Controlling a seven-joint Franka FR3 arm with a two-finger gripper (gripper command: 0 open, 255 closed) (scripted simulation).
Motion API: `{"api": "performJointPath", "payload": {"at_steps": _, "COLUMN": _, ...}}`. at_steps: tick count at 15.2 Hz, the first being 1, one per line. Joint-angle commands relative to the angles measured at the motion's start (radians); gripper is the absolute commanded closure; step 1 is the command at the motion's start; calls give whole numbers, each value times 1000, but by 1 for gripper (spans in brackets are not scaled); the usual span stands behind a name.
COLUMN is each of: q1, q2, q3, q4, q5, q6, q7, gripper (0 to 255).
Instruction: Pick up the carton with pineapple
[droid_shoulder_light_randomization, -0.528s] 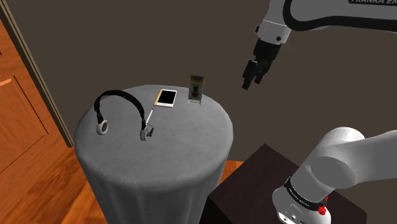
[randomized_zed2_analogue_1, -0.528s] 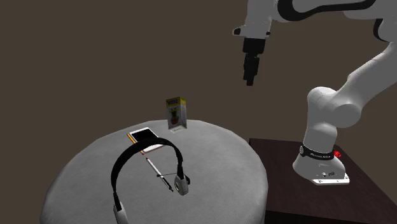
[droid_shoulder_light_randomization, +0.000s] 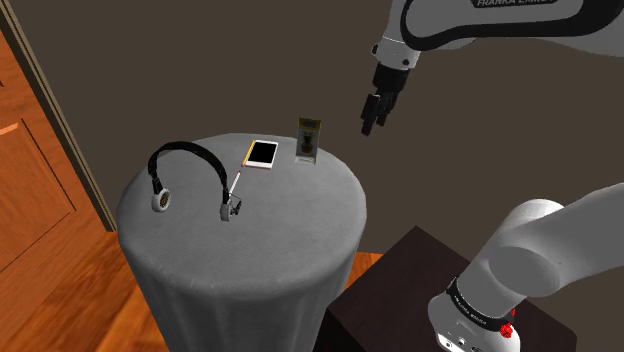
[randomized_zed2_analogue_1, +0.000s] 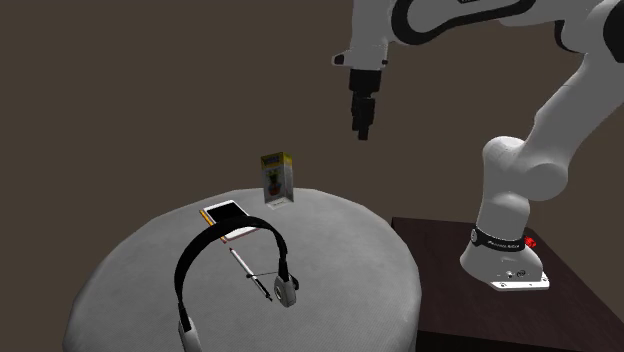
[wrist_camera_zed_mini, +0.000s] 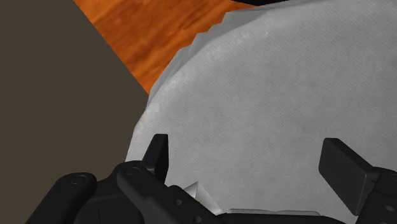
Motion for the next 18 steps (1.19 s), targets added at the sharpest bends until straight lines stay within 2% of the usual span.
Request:
{"api": "performJointPath", "payload": {"at_steps": 1, "q1": 6, "q2": 85, "q3": -14, "q4": 53, "q5": -8, "q6": 25, "q7": -55, "gripper": 0}}
{"api": "performJointPath", "payload": {"at_steps": 8, "q1": 23, "q2": 379, "q3": -40, "q4": 278, "q5": -15, "q6": 68, "q7": -224, "gripper": 0}}
{"api": "performJointPath", "payload": {"at_steps": 15, "q1": 31, "q2": 678, "q3": -33, "q4": 574, "q5": -17, "q6": 47, "q7": -372, "gripper": 0}}
{"api": "performJointPath", "payload": {"at_steps": 18, "q1": 31, "q2": 698, "q3": -32, "q4": 570, "q5": -18, "q6": 70, "q7": -380, "gripper": 0}}
